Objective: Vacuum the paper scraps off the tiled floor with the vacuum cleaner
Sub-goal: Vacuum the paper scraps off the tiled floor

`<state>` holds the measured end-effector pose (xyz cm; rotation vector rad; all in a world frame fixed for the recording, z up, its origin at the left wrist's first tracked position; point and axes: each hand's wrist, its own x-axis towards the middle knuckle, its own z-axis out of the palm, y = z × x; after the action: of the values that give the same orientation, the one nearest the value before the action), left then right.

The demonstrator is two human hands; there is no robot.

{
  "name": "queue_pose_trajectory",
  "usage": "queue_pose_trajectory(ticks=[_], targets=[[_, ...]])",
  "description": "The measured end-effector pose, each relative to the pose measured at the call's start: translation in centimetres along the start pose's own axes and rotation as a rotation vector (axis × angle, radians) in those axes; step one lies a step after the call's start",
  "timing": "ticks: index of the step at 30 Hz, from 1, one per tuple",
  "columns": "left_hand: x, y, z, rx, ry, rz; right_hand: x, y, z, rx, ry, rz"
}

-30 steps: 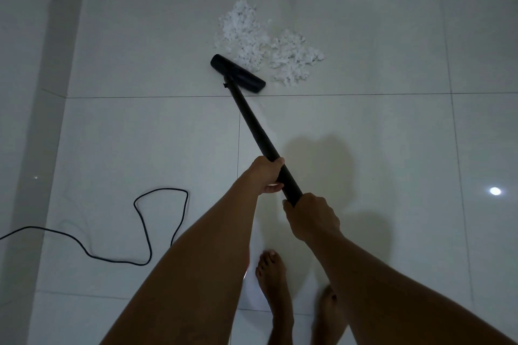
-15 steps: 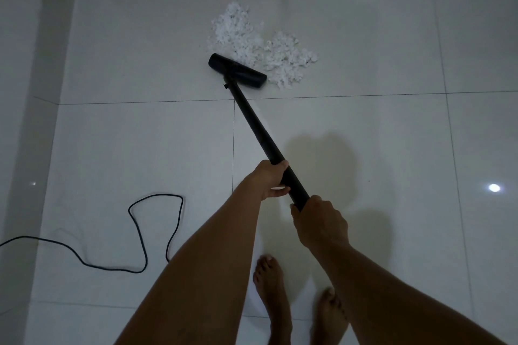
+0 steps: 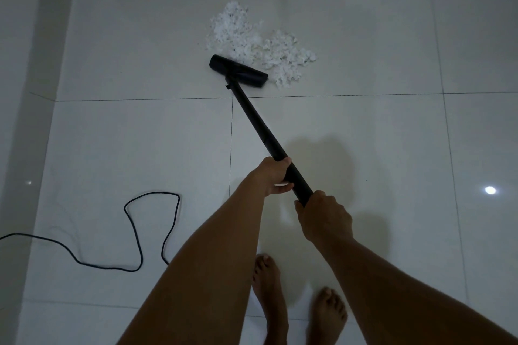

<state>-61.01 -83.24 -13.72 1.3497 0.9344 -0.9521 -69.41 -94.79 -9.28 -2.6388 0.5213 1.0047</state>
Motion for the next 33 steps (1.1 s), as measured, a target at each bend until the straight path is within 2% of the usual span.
queue_pose_trajectory(ticks=[24, 33], targets=[[0.3, 0.2, 2.2, -0.019, -0.047, 0.022, 0.4, 1.9, -0.4, -0.016, 0.035, 0.006], [-3.6, -4.4, 2.2, -0.055, -0.029, -0.017, -4.9, 4.1, 1.1, -0.052, 0.012, -0.033]])
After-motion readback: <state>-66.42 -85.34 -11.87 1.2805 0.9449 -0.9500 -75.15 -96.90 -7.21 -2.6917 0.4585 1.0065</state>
